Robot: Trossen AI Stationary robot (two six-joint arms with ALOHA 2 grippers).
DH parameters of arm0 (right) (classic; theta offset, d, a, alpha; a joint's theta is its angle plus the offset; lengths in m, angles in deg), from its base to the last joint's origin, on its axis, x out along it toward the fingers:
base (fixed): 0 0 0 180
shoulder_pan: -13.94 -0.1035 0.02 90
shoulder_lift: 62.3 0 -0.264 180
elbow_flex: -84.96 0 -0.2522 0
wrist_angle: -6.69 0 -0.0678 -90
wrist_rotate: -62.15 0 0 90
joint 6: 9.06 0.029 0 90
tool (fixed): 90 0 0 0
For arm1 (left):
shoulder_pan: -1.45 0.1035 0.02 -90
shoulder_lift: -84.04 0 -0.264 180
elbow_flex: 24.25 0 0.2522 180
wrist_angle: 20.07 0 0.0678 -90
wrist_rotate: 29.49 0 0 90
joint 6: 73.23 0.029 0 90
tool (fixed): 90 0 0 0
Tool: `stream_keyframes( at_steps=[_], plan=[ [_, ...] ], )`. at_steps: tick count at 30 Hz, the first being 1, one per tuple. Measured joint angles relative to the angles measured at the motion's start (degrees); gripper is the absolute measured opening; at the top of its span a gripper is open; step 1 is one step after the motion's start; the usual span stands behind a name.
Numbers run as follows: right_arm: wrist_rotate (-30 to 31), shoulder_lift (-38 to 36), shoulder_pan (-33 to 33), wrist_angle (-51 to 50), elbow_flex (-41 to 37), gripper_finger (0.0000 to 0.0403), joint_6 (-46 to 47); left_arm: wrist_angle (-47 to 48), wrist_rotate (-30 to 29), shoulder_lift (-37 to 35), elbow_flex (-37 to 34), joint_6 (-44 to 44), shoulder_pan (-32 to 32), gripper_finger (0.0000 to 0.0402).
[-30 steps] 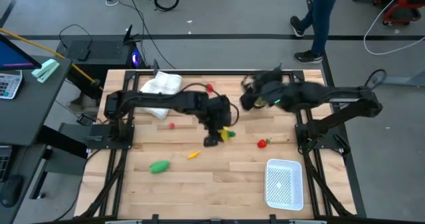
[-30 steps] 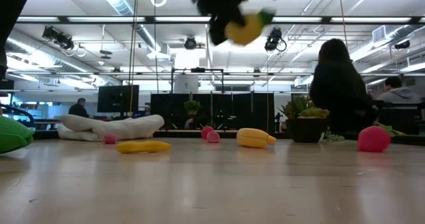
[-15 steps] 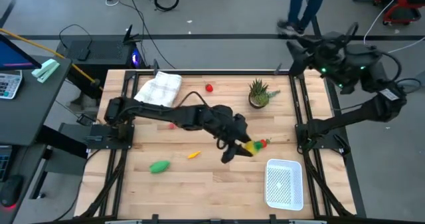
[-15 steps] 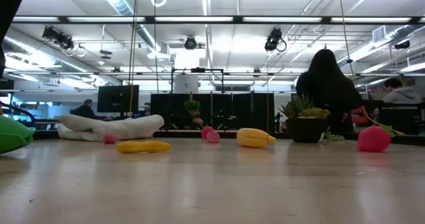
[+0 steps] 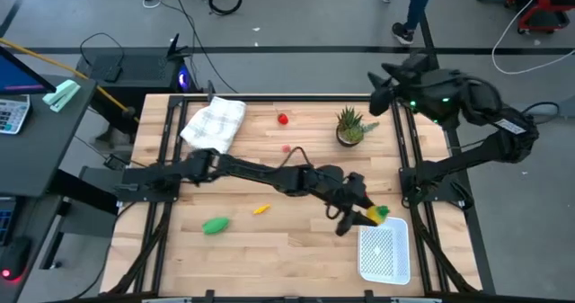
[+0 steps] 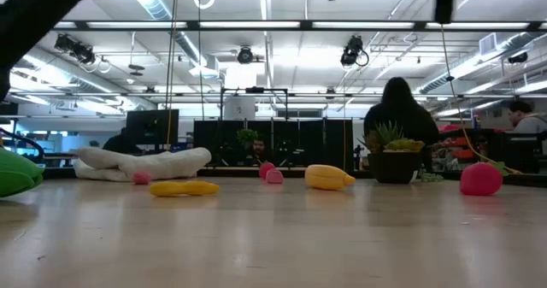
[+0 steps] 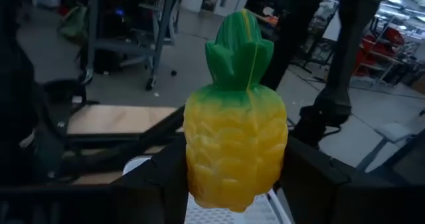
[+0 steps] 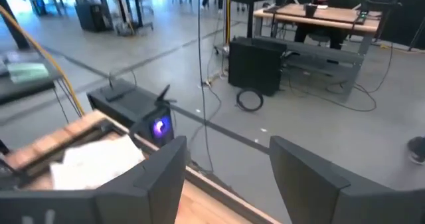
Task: Pick and placing Produce into tupperware
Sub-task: Put the pineapple into the white bin
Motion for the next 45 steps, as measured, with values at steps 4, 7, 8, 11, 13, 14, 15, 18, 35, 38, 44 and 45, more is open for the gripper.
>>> stream_keyframes(
  at_steps=[4,7,8,11,13,14,15,18,35,38,44,45],
  plan=[
    [-0.1,1.5,0.0,-1.9,0.0,0.0224,-0.2,5.3,0.1,7.9,10.9,-0.5,-0.9,0.0207],
    [0.0,2.1,0.0,-4.1,0.0,0.0224,-0.1,4.0,0.1,10.2,11.0,-0.9,-1.5,0.0204],
    [-0.1,2.3,0.0,-5.0,0.0,0.0224,0.1,4.5,0.1,10.3,10.2,-1.3,-1.7,0.0202],
    [-0.1,2.6,0.0,-7.4,0.0,0.0224,0.2,6.2,0.1,10.3,7.5,-0.7,-2.4,0.02],
    [-0.1,2.5,0.0,-8.6,0.0,0.0224,0.6,6.7,0.1,10.4,6.0,0.4,-2.5,0.0201],
    [-0.1,2.5,0.0,-8.8,0.0,0.0224,0.7,7.0,0.0,10.5,5.9,0.5,-2.7,0.0203],
    [-0.1,2.5,0.0,-8.8,0.0,0.0224,1.2,6.9,0.0,10.5,5.9,0.5,-2.8,0.0205],
    [-0.1,2.5,0.0,-9.1,0.0,0.0224,2.1,6.2,0.0,10.4,6.1,0.7,-2.8,0.0207],
    [-0.1,2.5,0.0,-9.3,0.0,0.0224,2.2,8.6,0.0,12.1,6.0,5.6,-2.6,0.0213],
    [-0.1,2.5,0.0,-9.8,0.0,0.0224,2.2,8.6,0.0,12.1,6.0,5.6,-2.6,0.0217],
    [-0.1,2.5,0.0,-10.3,0.0,0.0224,2.2,8.6,0.0,12.0,6.0,8.0,-2.6,0.0243],
    [-0.1,2.5,0.0,-10.3,0.0,0.0224,2.2,8.6,0.0,11.9,6.0,8.0,-2.6,0.0248]
  ],
)
